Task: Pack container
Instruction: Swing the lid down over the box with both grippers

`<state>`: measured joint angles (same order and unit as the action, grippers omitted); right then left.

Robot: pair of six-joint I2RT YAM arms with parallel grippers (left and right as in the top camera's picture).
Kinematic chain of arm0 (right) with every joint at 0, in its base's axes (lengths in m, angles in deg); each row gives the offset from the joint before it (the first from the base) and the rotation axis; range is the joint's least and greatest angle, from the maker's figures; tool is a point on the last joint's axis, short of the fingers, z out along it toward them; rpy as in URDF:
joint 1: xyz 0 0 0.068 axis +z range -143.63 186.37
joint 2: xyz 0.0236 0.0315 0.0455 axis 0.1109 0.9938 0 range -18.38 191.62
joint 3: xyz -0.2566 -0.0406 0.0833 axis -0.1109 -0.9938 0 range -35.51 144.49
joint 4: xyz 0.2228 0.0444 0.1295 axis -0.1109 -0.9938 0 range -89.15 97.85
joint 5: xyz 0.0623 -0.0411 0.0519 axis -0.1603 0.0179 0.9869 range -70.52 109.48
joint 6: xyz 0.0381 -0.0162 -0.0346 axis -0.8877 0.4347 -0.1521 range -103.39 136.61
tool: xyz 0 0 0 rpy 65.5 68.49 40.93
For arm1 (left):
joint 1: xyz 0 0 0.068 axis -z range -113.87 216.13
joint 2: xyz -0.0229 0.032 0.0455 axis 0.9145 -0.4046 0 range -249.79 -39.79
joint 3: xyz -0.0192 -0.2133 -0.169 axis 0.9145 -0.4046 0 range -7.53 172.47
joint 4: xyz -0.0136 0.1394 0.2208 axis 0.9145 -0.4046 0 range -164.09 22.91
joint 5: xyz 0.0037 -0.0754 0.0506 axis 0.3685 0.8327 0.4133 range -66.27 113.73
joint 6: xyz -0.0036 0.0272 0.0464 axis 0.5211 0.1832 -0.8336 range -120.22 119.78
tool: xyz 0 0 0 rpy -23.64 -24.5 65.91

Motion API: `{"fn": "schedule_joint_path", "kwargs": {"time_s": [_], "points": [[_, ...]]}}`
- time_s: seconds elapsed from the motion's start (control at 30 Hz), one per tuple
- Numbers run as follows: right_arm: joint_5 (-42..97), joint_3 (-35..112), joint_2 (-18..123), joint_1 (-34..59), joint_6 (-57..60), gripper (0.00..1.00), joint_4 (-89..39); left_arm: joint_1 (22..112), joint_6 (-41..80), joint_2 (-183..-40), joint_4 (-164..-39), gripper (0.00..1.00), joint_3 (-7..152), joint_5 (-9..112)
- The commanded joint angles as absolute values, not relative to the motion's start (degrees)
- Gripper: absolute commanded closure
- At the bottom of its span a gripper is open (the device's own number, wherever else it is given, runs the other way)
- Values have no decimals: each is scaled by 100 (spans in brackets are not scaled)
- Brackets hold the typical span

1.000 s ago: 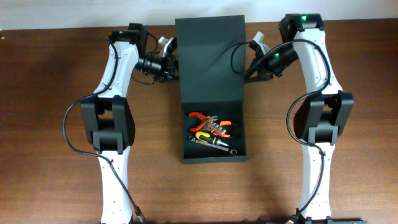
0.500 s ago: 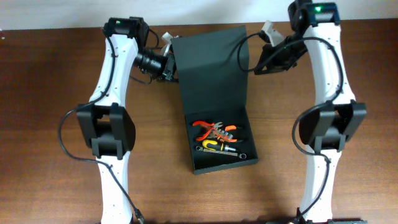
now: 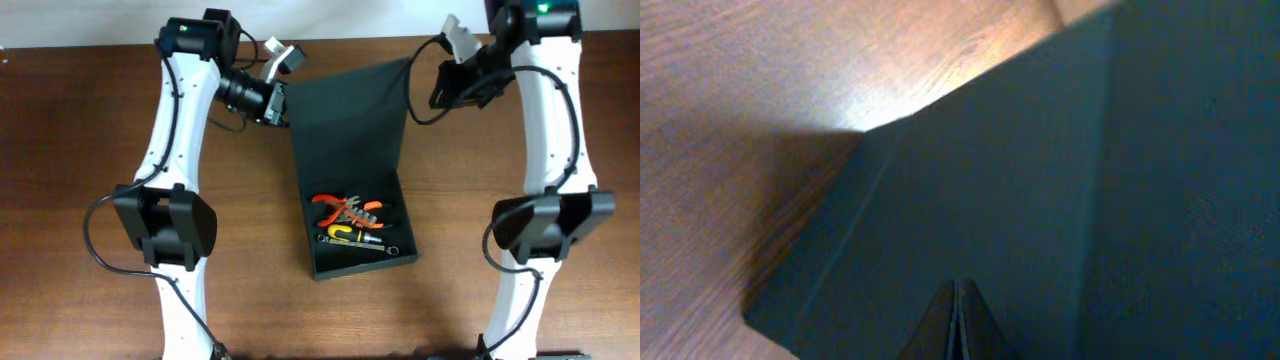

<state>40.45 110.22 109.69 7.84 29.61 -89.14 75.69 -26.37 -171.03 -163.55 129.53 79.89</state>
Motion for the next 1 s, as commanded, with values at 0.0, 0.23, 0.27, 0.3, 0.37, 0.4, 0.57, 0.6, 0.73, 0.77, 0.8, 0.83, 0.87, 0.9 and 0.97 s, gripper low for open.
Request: {"fn": "schedule_joint_path", "kwargs": {"time_s": [0.0, 0.23, 0.27, 0.3, 0.37, 0.4, 0.57, 0.6, 0.73, 0.77, 0.8, 0.83, 0.87, 0.9, 0.97], "points": [[3630, 11109, 10361, 774, 2801, 82, -8949, 7956, -2600, -16832, -16379, 98, 13084, 7792], [3460, 11109, 9856, 444, 2624, 81, -8947, 8302, -2528, -16778, -16379, 98, 13084, 7672], [3462, 11109, 9797, 378, 2589, 81, -8949, 8337, -2464, -16758, -16382, 98, 13084, 7567], [3464, 11109, 9743, 321, 2591, 81, -8949, 8369, -2366, -16738, -16379, 98, 13084, 7421], [3464, 11109, 9675, 240, 2591, 80, -8949, 8435, -2241, -16677, -16379, 98, 13084, 7218], [3462, 11109, 9655, 205, 2563, 80, -8949, 8468, -2228, -16629, -16379, 98, 13084, 7174], [3464, 11107, 9646, 179, 2530, 80, -8947, 8512, -1929, -16218, -16379, 98, 13084, 6553], [3464, 11107, 9646, 179, 2530, 80, -8947, 8512, -1905, -16148, -16379, 98, 13084, 6547], [3462, 11107, 9646, 177, 2530, 80, -8947, 8540, -1642, -15864, -16379, 98, 13084, 6544], [3462, 11107, 9646, 177, 2530, 80, -8947, 8557, -1594, -15781, -16379, 98, 13084, 6547], [3464, 11107, 9646, 177, 2530, 80, -8947, 8588, -1585, -15705, -16379, 98, 13084, 6544], [3462, 11107, 9646, 179, 2530, 80, -8947, 8592, -1588, -15641, -16379, 98, 13084, 6538], [3464, 11107, 9646, 179, 2530, 80, -8947, 8601, -1588, -15541, -16379, 98, 13084, 6413], [3464, 11107, 9646, 179, 2530, 80, -8947, 8601, -1588, -15493, -16379, 98, 13084, 6293], [3466, 11107, 9646, 179, 2530, 80, -8947, 8599, -1588, -15370, -16379, 98, 13084, 5681]]}}
